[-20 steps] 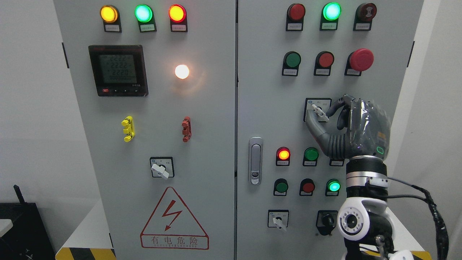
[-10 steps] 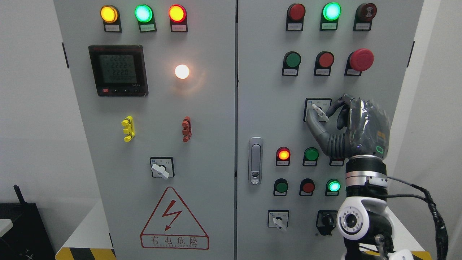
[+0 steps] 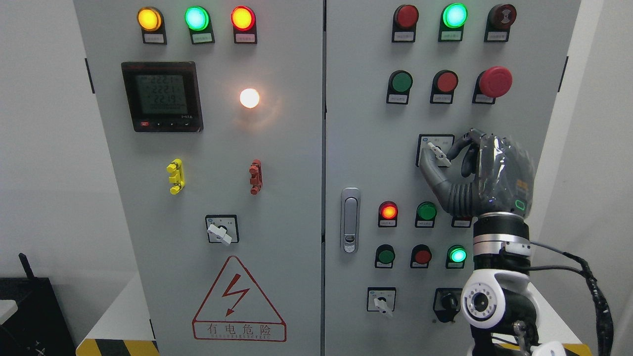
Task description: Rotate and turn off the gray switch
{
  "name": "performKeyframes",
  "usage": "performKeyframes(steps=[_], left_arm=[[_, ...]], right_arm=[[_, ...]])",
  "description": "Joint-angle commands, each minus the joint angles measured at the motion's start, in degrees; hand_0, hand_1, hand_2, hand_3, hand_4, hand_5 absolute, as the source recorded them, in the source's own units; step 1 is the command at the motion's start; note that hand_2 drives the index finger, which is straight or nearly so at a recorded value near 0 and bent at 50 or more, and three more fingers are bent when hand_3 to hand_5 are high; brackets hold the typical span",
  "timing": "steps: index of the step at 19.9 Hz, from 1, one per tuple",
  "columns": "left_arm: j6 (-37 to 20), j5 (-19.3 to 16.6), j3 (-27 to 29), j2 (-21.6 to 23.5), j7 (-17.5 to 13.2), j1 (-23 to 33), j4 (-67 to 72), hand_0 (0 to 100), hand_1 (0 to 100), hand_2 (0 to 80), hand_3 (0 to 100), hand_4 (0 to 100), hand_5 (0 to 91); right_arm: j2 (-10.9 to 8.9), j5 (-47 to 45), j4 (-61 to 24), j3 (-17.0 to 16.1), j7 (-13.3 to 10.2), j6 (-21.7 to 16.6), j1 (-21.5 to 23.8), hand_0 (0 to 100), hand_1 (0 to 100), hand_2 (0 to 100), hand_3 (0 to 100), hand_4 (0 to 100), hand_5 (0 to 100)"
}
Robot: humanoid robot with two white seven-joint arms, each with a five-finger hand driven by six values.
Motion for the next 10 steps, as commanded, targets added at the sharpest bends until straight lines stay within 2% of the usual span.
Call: performKeyframes(steps=[1,10], left_arm=[[0.0,0.0,-0.1,0.0,-0.2,0.0,0.8,12,39,0.0,0,0,0.0],[0.0,0.0,-0.1,0.0,-0.2,0.0,0.8,12,39,0.0,0,0,0.0]], right_arm=[[-0.01,-0.1,0.3,0.1,-0.1,-0.1,0.0,37,45,68,100,94,100],[-0.01,-0.2,0.4,0.1,-0.2,-0.1,0.0,38,44,70,100,94,100]])
